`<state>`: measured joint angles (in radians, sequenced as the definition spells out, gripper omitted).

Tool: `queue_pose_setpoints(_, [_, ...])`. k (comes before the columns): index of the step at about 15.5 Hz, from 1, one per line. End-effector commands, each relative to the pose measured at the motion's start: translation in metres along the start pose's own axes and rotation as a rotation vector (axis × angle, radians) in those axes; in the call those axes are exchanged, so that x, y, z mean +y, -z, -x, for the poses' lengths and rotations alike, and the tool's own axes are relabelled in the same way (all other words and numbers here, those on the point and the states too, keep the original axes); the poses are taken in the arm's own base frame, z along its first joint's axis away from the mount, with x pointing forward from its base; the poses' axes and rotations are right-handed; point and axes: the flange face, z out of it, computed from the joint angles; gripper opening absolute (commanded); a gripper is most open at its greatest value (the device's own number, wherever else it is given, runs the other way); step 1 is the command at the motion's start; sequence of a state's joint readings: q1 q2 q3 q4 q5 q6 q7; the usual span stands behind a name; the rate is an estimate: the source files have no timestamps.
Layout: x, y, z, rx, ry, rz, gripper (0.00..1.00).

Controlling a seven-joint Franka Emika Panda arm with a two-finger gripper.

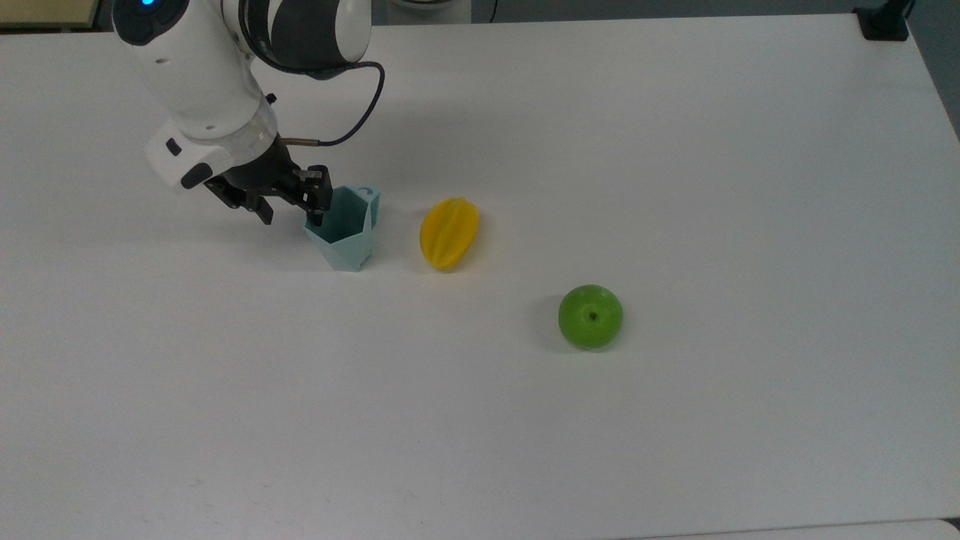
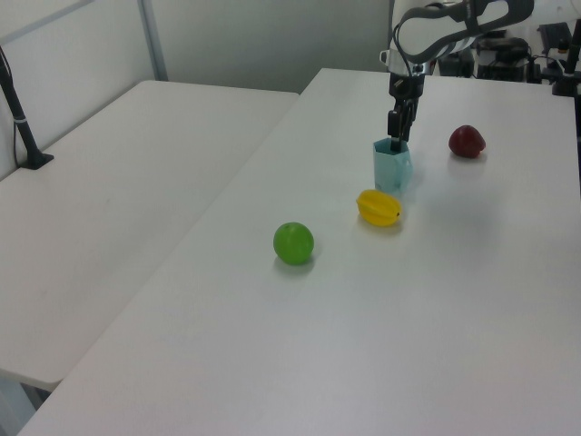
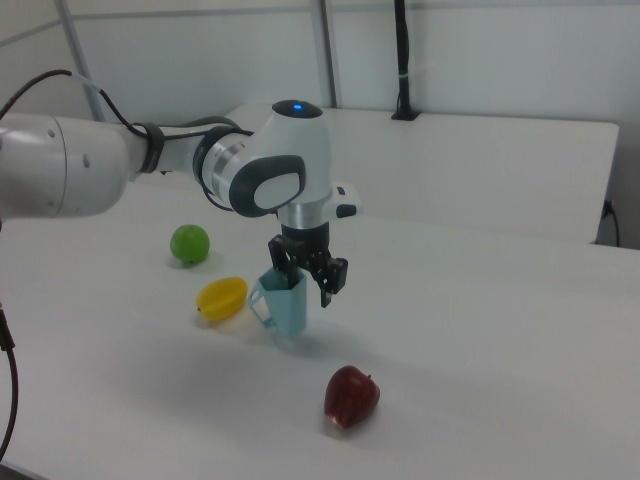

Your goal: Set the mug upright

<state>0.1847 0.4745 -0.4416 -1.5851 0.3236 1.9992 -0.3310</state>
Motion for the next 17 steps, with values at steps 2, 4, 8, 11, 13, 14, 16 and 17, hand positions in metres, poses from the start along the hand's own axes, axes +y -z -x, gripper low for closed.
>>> queue_pose_setpoints(2, [-0.03,0.053,0.008,0.015,0.021,-0.043,1.0])
queue_pose_setpoints(4, [-0.039,0.084,0.007,0.035,-0.024,-0.024,1.0])
queue_pose_setpoints(8, [-0.04,0.136,0.027,0.039,-0.172,0.084,1.0])
queue_pose_setpoints(11, [-0.034,0.164,0.044,0.041,-0.286,0.073,1.0])
queue_pose_setpoints(13, [-0.035,0.175,0.052,0.037,-0.28,0.094,1.0])
queue_pose_setpoints(14, [-0.033,0.178,0.054,0.032,-0.274,0.105,1.0])
queue_pose_setpoints(16, [-0.021,0.189,0.06,0.045,-0.281,0.098,1.0])
queue_pose_setpoints(17, [-0.019,0.191,0.061,0.047,-0.27,0.097,1.0])
